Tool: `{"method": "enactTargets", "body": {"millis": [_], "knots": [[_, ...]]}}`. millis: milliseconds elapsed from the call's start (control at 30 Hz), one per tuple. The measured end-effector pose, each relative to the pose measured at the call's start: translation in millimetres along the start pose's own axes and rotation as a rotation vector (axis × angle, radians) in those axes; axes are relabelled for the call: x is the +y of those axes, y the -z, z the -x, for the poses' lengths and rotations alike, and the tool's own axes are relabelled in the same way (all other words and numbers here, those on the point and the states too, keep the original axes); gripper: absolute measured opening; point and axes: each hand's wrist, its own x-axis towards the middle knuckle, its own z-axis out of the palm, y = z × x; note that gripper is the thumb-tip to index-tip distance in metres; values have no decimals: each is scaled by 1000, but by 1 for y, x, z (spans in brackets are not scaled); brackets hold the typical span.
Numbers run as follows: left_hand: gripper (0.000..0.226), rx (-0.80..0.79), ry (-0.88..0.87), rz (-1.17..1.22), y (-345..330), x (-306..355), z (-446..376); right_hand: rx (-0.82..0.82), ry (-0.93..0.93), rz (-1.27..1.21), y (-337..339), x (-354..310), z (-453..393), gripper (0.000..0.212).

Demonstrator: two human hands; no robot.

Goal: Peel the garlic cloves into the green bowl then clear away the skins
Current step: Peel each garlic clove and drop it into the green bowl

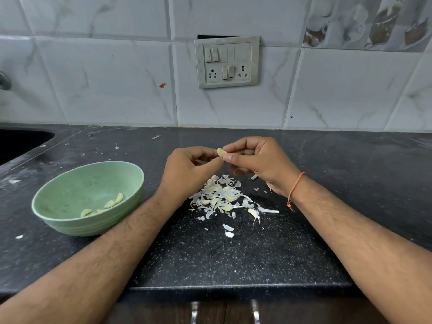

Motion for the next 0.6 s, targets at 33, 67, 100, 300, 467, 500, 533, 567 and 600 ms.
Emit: {"method": "enactTargets", "body": {"millis": [33, 67, 100, 300, 467, 500, 533, 567, 600], "knots": [[13, 2, -7, 2, 0, 1, 1, 10, 10, 6, 0, 0, 0, 21], [15, 6, -15, 4, 0, 2, 1, 18, 19, 14, 0, 0, 0, 20], [15, 9, -25, 8, 1, 3, 1, 22, 28, 23, 0, 0, 0, 20], [14, 23, -44, -7, 2, 3, 2, 17, 59, 100, -1, -1, 1, 20], [9, 28, -44, -21, 1, 1, 2, 45, 119, 260, -4, -1, 1, 18], [10, 30, -45, -24, 1, 1, 2, 52, 124, 284, -4, 0, 1, 17], [10, 32, -43, -26, 1, 1, 2, 58, 126, 305, -5, 1, 1, 15], [11, 33, -39, -26, 1, 2, 2, 67, 128, 325, -6, 2, 1, 14], [12, 32, -34, -23, 1, 2, 3, 72, 132, 338, -7, 2, 1, 12]]}}
